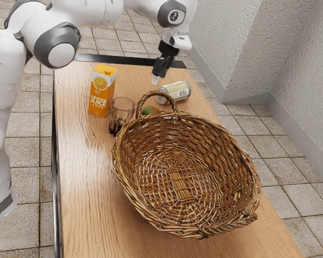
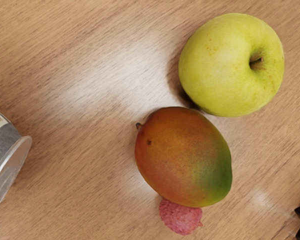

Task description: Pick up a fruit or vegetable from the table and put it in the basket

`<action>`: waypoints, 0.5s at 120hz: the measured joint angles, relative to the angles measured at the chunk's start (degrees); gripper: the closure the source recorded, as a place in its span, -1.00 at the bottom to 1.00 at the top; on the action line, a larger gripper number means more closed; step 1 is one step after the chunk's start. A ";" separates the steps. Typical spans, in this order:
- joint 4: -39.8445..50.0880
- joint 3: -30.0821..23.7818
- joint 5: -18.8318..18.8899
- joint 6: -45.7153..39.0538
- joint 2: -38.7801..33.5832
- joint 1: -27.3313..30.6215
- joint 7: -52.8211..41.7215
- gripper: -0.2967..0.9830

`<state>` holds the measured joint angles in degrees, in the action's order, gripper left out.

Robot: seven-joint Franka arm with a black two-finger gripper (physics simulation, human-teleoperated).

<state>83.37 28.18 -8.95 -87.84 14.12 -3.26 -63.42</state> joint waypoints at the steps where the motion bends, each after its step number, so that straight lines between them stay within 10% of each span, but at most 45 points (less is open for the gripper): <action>1: 0.10 -0.01 -0.01 -0.16 -0.17 -0.20 -0.10 -0.53; 23: 12.60 -0.05 3.34 -3.94 -10.18 -7.21 -1.61 -0.53; 60: 16.48 0.10 10.75 -9.40 -7.58 -5.17 -2.92 -0.54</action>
<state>99.85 28.28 1.80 -97.24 6.54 -8.43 -66.33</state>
